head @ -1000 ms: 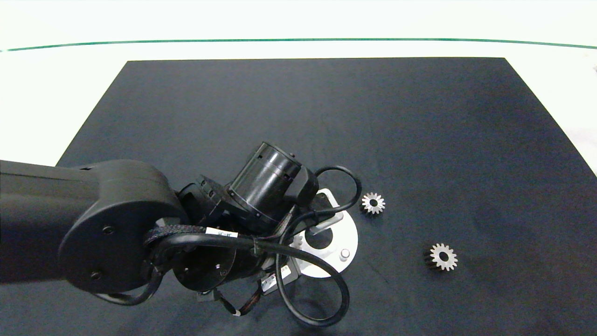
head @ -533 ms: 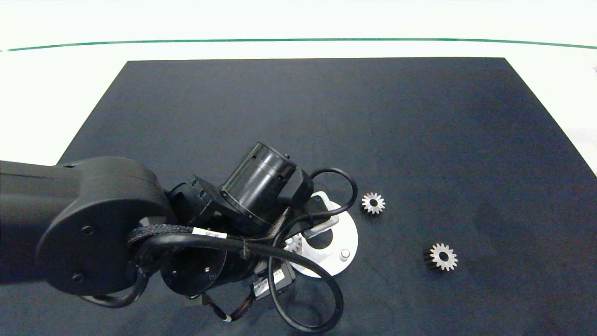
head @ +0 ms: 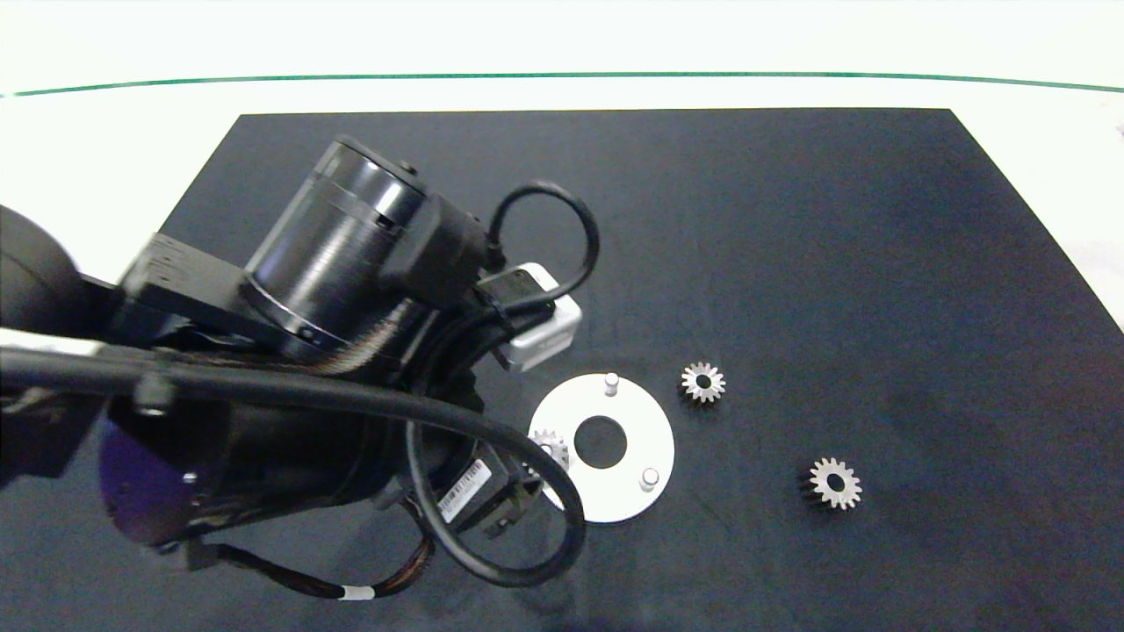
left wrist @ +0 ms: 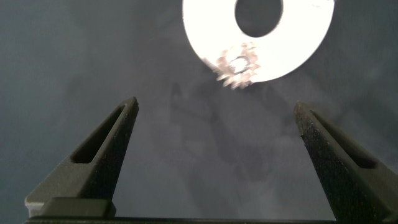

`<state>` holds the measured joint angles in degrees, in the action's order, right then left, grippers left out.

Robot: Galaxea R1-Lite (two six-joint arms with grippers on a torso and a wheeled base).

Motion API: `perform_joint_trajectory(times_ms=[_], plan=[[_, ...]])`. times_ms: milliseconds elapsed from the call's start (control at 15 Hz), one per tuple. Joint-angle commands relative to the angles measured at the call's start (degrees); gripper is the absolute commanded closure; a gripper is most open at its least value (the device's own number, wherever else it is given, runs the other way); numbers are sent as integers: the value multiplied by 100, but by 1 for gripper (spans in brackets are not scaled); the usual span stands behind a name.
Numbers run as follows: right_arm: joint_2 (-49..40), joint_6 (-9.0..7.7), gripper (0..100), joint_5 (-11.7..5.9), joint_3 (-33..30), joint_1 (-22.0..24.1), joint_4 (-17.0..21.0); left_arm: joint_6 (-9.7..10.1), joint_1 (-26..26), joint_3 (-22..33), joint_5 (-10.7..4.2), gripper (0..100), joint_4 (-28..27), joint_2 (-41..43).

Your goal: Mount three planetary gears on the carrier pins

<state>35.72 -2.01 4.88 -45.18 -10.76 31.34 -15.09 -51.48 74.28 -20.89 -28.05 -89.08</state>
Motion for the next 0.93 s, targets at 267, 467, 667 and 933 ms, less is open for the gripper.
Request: perform_joint_trajectory(times_ms=[267, 467, 667, 933], plan=[[1192, -256, 0, 5, -70, -251, 30, 472, 1219, -326, -11, 0, -87, 2061], [1640, -520, 0, 5, -61, -216, 100, 648, 1615, -432, -2, 0, -78, 2720], [2185, -651, 0, 5, -61, -224, 109, 1202, 1624, -440, -2, 0, -34, 3037], [2827, -1100, 0, -66, -114, -180, -207, 1184, 1624, -520, -81, 0, -25, 3397]])
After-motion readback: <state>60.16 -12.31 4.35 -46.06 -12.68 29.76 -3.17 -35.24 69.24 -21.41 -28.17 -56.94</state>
